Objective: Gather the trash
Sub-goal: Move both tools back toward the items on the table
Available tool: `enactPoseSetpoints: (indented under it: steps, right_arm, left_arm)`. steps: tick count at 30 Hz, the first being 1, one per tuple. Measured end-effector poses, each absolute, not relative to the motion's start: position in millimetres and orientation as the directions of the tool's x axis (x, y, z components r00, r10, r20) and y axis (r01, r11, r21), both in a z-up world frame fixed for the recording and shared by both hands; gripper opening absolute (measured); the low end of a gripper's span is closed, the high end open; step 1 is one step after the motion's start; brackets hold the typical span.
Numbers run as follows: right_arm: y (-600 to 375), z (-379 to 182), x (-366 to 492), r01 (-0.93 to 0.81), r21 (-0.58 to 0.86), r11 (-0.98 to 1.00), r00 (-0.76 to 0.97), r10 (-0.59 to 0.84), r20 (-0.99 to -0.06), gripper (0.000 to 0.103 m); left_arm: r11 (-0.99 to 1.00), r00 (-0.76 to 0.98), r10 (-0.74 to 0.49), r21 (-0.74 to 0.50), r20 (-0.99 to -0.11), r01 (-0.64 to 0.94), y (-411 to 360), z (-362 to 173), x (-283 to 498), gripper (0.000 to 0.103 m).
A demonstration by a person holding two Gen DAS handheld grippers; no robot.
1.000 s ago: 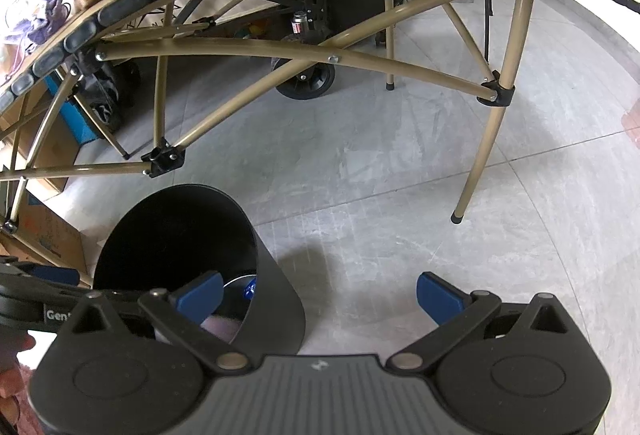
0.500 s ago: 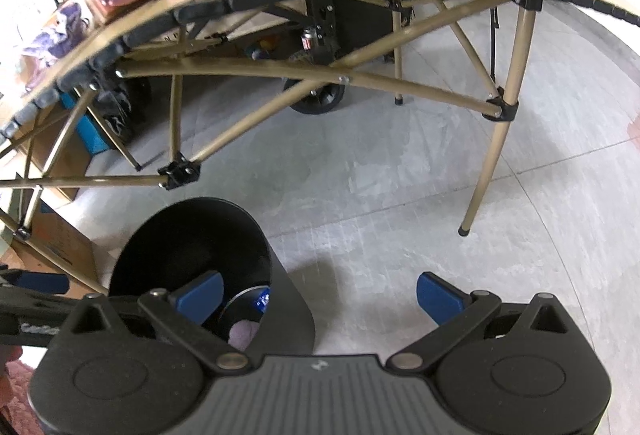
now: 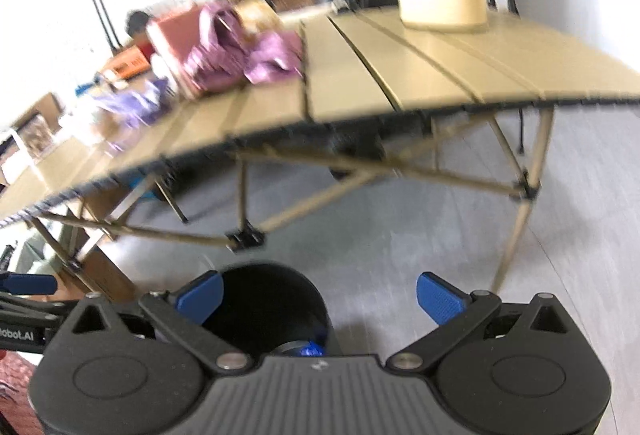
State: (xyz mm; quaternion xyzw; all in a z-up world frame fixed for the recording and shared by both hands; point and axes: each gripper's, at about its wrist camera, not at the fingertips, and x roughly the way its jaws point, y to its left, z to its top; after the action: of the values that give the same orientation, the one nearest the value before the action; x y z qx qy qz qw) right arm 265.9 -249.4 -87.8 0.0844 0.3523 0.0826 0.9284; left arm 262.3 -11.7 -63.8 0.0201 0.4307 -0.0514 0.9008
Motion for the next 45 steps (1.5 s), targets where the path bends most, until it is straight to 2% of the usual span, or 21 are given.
enactPoseSetpoints:
  steps: [7, 19, 30, 37, 45]
  right_arm:
    - [-231, -48, 269, -0.163, 0.179, 0.97, 0.815, 0.234, -0.53, 0.103]
    - [-204, -13, 323, -0.199, 0.132, 0.971, 0.871, 0.237, -0.43, 0.103]
    - [-179, -18, 391, -0.15, 0.013, 0.989, 0.881, 0.14, -0.452, 0.103]
    - [-172, -29, 426, -0.117, 0.007, 0.993, 0.875, 0.107, -0.473, 0.103]
    - [-176, -41, 463, -0.075, 0.065, 0.995, 0.85, 0.098, -0.518, 0.103]
  left_arm:
    - [0.998, 0.719, -0.062, -0.027, -0.692, 0.061, 17, -31, 260, 0.103]
    - [0.996, 0.815, -0.013, -0.078, -0.579, -0.039, 67, 9, 276, 0.103]
    - [0.987, 0.845, 0.02, -0.122, -0.534, -0.1, 97, 15, 304, 0.103]
    - [0.98, 0.851, 0.035, -0.151, -0.524, -0.134, 113, 13, 323, 0.103]
    - [0.973, 0.856, 0.017, -0.189, -0.517, -0.134, 116, 11, 351, 0.103]
